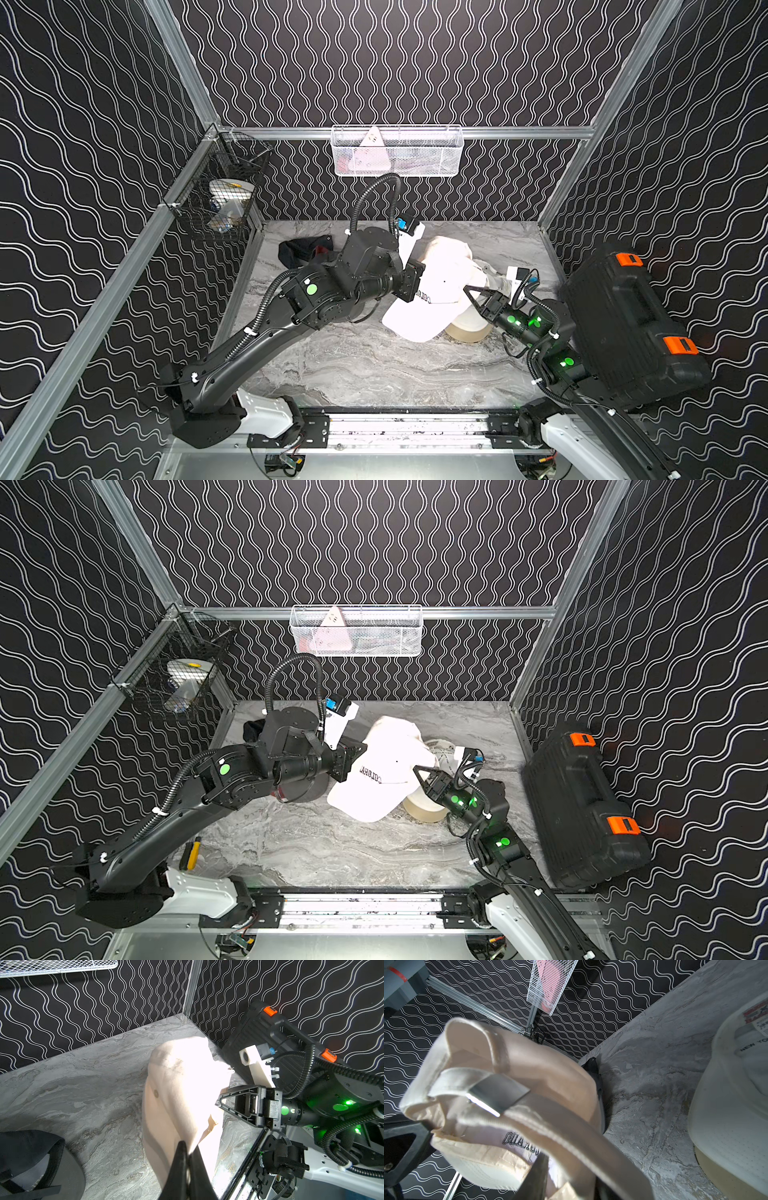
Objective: Open the adjustable buckle of the baseball cap
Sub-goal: Pick up the baseball cap.
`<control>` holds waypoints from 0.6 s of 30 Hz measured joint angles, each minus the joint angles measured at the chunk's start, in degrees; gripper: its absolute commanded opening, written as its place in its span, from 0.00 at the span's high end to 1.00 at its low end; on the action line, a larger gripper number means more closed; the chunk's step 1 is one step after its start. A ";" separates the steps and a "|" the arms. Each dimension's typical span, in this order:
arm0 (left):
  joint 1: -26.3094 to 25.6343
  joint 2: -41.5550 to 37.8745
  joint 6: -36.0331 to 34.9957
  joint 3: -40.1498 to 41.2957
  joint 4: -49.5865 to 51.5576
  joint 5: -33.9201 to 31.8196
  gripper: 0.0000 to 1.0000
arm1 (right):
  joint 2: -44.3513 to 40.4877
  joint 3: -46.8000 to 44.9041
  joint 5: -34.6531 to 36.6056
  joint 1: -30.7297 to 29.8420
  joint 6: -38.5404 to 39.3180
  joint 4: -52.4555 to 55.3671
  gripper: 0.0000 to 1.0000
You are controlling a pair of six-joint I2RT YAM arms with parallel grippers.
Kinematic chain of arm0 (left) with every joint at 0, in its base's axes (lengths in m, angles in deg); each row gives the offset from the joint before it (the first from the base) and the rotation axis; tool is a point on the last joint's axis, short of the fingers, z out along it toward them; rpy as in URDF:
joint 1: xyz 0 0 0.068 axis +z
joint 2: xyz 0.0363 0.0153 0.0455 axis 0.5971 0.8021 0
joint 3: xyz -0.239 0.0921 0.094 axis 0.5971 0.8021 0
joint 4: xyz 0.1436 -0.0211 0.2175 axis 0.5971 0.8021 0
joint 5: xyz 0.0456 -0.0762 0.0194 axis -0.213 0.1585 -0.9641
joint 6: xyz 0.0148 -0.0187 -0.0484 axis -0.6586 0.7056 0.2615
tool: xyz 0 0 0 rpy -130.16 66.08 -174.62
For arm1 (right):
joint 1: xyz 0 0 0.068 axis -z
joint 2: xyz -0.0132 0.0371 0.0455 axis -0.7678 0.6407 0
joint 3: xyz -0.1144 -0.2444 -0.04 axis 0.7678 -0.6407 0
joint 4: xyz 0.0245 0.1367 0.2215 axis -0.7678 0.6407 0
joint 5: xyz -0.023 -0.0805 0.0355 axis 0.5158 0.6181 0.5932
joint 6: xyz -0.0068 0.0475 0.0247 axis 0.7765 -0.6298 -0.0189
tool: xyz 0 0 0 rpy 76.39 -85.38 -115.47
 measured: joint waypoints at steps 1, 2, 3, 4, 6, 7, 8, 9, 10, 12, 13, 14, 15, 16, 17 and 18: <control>0.00 -0.07 0.02 0.00 0.00 0.17 1.00 | -0.09 0.26 0.33 0.00 0.46 0.39 0.61; -0.02 -0.11 0.11 0.02 0.00 0.28 1.00 | -0.20 0.48 0.59 0.00 1.01 0.76 0.59; -0.04 -0.22 0.15 0.07 0.00 0.33 1.00 | -0.28 0.74 0.74 0.00 1.18 1.16 0.57; -0.07 -0.33 0.15 0.07 0.00 0.37 1.00 | -0.33 1.05 0.81 0.00 1.38 1.60 0.55; -0.09 -0.46 0.17 0.09 0.00 0.52 1.00 | -0.44 1.38 1.01 0.00 1.97 2.10 0.53; -0.13 -0.50 0.20 0.09 0.00 0.57 1.00 | -0.50 1.51 1.11 0.00 2.67 2.38 0.52; -0.15 -0.52 0.20 0.09 0.00 0.57 1.00 | -0.59 1.55 1.31 0.00 2.71 2.56 0.52; -0.17 -0.55 0.20 0.09 0.00 0.72 1.00 | -0.72 1.57 1.60 0.00 2.73 2.82 0.52; -0.17 -0.55 0.20 0.09 0.00 0.92 1.00 | -0.81 1.60 1.70 0.00 2.84 3.02 0.52; -0.20 -0.61 0.24 0.09 0.00 0.92 1.00 | -1.05 1.60 2.29 0.00 3.39 3.41 0.52; -0.22 -0.66 0.31 0.09 0.00 0.92 1.00 | -1.11 1.60 2.40 0.00 3.85 3.56 0.51; -0.24 -0.72 0.42 0.09 0.00 0.92 1.00 | -1.14 1.62 2.58 0.00 4.04 3.78 0.52; -0.26 -0.79 0.48 0.09 0.00 0.94 1.00 | -1.11 1.62 2.89 0.00 4.31 4.09 0.52; -0.26 -0.87 0.66 0.09 0.00 0.96 1.00 | -1.11 1.62 2.99 0.00 4.39 4.26 0.52; -0.26 -0.96 0.74 0.09 0.00 0.98 1.00 | -1.07 1.60 3.15 0.04 4.44 4.31 0.53; -0.26 -1.05 1.07 0.09 0.00 0.98 1.00 | -1.03 1.55 3.17 0.07 4.59 4.26 0.55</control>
